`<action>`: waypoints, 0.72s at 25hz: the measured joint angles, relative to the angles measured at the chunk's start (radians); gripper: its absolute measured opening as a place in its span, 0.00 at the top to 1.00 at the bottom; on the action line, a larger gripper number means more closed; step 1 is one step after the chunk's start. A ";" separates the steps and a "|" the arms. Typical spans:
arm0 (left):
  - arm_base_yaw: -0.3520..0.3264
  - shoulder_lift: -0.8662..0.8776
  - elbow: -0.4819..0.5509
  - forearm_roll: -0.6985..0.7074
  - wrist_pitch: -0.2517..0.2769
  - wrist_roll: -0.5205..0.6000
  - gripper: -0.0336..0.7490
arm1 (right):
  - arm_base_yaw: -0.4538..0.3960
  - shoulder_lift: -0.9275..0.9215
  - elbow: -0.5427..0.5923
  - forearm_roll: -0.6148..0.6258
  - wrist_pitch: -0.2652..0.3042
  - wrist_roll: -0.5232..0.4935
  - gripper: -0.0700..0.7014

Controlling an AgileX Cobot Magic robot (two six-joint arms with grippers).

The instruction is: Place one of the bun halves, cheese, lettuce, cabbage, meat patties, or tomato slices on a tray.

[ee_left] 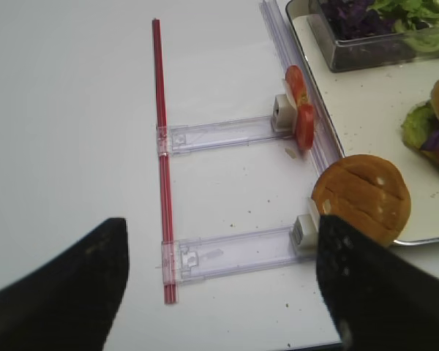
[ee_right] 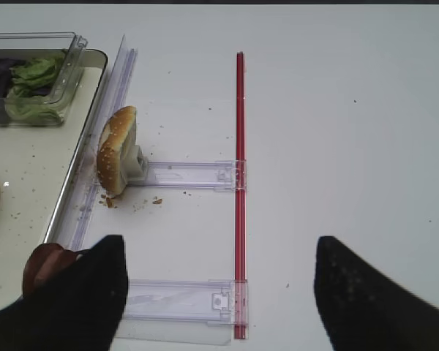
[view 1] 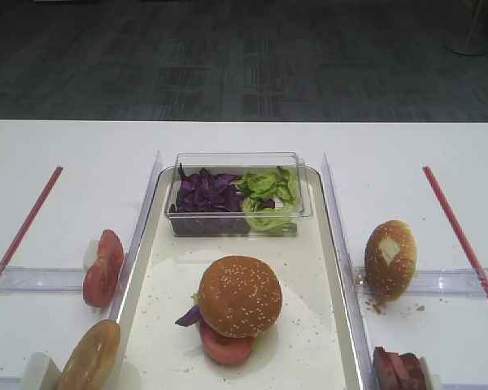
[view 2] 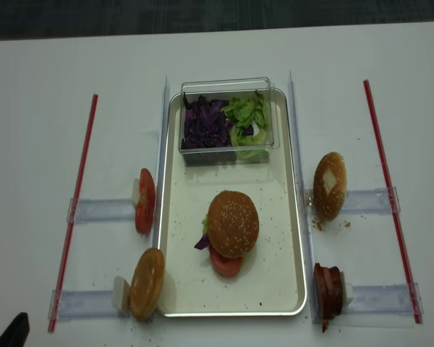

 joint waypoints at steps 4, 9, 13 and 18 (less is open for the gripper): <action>0.000 0.000 0.000 0.000 0.000 0.000 0.33 | 0.000 0.000 0.000 0.000 0.000 0.000 0.19; 0.000 0.000 0.000 0.000 0.000 0.000 0.33 | 0.000 0.000 0.000 0.000 0.000 0.000 0.19; 0.000 0.000 0.000 0.000 0.000 0.000 0.33 | 0.000 0.000 0.000 0.000 0.000 0.000 0.19; 0.000 0.000 0.000 0.000 0.000 0.000 0.33 | 0.000 0.000 0.000 0.000 0.000 0.000 0.19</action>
